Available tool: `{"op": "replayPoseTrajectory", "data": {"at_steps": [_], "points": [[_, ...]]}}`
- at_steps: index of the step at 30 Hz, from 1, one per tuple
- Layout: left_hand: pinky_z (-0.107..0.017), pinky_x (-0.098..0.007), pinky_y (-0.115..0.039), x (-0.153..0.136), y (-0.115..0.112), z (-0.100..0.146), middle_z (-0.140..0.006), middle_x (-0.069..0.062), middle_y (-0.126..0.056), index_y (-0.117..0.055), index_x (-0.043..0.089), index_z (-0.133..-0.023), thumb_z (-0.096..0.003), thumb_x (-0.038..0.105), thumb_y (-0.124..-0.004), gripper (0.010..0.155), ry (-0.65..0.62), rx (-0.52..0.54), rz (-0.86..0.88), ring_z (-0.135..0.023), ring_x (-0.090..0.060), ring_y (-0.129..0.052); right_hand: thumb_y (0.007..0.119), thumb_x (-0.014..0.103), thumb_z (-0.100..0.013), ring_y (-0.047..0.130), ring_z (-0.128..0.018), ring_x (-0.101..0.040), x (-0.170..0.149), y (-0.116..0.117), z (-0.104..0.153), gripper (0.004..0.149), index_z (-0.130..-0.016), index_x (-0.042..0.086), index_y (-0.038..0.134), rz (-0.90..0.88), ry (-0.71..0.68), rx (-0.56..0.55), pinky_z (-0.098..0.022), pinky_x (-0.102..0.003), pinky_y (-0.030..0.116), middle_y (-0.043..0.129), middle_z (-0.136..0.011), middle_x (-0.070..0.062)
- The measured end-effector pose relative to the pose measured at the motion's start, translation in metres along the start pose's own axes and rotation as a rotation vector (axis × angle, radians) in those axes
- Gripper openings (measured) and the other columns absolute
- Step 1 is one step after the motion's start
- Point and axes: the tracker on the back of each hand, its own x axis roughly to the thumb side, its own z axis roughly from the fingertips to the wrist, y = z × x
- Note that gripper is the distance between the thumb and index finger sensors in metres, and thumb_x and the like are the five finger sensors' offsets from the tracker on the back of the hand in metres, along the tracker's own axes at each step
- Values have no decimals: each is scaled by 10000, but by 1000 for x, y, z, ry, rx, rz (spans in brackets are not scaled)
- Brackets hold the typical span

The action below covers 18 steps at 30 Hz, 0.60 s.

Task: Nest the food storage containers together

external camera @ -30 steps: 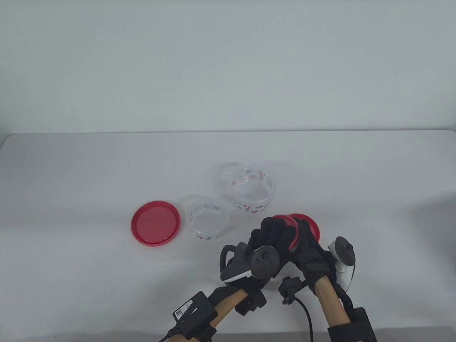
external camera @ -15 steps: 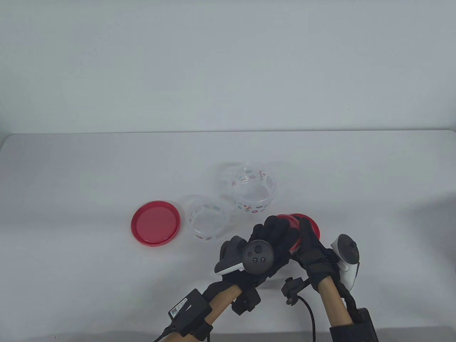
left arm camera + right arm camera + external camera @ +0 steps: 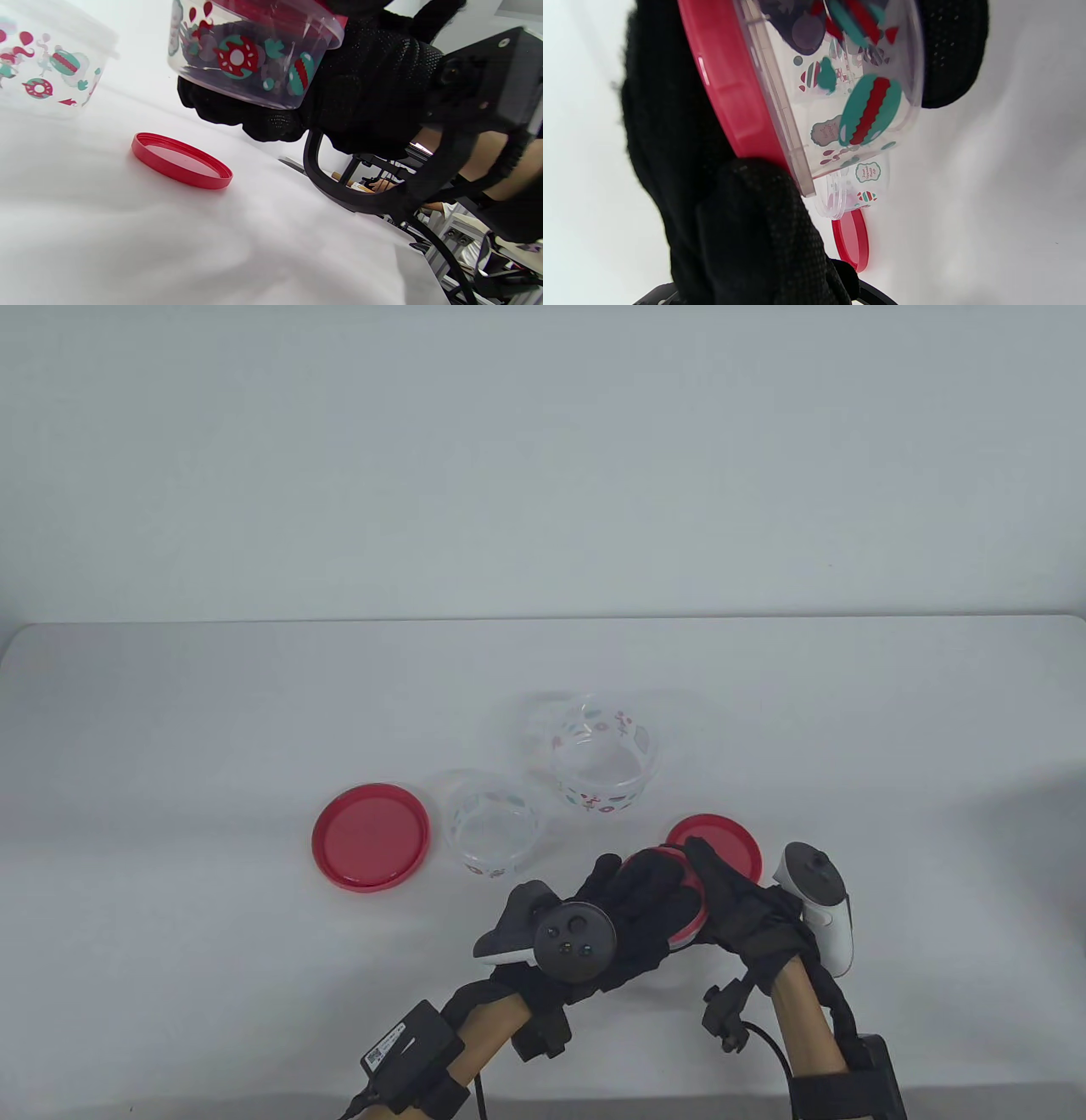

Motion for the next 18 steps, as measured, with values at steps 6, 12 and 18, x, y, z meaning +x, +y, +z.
{"op": "replayPoseTrajectory", "data": {"at_steps": [6, 12, 18], "points": [[-860, -435, -147, -12, 12, 12, -1266, 8, -141, -180, 319, -1208, -625, 554, -460, 687, 157, 277, 95, -1157, -291, -79, 456, 522, -674, 683, -823, -505, 1, 4, 1, 678, -1130, 21, 425, 25, -66, -98, -497, -545, 719, 398, -1088, -332], [-602, -461, -744, -38, 22, 30, -977, -102, -822, -363, 161, -1207, -644, 547, -451, 688, 453, 374, 189, -836, -423, -768, 444, 511, -676, 595, -871, -517, 0, 10, -2, 690, -1134, 9, 330, 2, -107, -73, -543, -571, 665, 281, -1100, -324], [-324, -350, -849, -48, 6, 24, -650, 21, -985, -440, 88, -1175, -661, 542, -450, 686, 484, 195, 450, -514, -316, -948, 442, 506, -678, 551, -890, -524, -2, 22, -5, 700, -1134, -1, 282, -22, -117, -8, -561, -584, 638, 230, -1101, -321]]}}
